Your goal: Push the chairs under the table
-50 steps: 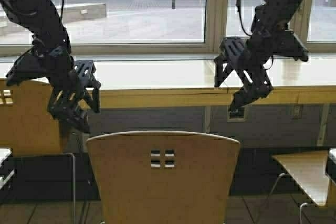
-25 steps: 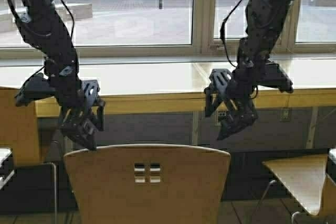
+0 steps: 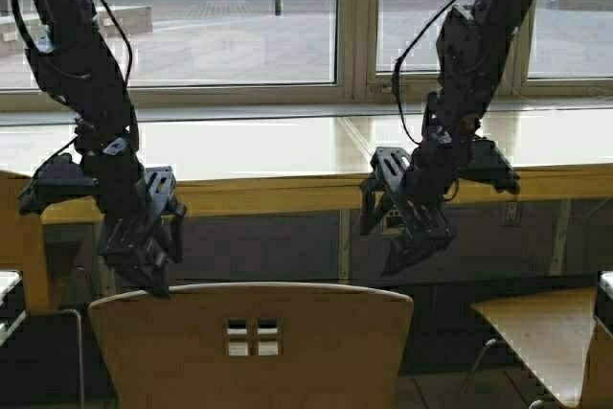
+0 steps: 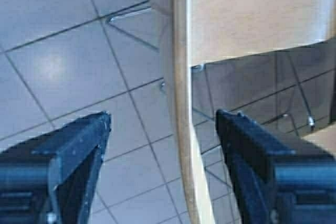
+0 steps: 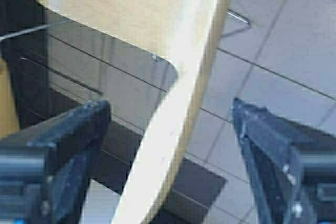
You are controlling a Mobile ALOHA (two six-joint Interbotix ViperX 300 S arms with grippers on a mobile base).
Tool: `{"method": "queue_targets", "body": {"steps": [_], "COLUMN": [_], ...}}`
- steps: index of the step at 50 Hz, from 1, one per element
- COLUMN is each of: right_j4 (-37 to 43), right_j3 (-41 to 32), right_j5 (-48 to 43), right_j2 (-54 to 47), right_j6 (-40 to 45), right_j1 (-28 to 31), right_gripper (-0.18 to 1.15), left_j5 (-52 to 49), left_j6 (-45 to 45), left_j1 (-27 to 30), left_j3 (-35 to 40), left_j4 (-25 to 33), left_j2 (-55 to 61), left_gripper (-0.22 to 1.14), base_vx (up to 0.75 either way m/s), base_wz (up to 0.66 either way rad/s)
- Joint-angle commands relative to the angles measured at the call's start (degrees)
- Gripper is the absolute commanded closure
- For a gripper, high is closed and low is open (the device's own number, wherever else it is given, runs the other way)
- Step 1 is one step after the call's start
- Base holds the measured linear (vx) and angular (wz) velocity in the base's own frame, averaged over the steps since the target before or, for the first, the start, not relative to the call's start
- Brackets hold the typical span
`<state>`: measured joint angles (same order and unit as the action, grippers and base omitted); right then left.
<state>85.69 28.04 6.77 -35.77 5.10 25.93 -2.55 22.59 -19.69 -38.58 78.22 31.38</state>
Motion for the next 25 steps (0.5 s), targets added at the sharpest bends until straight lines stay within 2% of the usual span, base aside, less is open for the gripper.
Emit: {"method": "queue_targets", "body": {"steps": [1,12,25], "right_j4": [0.4,0.6,2.0], "right_j3": [2.0,5.5,5.5], "right_j5": [0.4,0.3,0.5], "right_j2": [1.1,0.1,-1.5], "right_j6": [0.8,0.9,0.9], "right_j1": [1.6,2.5,2.9], "right_gripper": [-0.03,-0.03,-0.03], "left_j5": [-0.5,-0.5,-0.5], "left_j6": [0.0,-0.7,-0.7], "left_j1": [-0.3,-0.5,-0.6], "left_j3": [-1.8,-4.3,-3.9], "left_j4": [0.3,0.3,0.2], "left_j2": [-1.3,-1.8,-0.5], "left_gripper": [-0.02,-0.02,-0.02], "base_vx": [0.12,0.11,0.09], "base_wz": [0.02,0.02,0.05]}}
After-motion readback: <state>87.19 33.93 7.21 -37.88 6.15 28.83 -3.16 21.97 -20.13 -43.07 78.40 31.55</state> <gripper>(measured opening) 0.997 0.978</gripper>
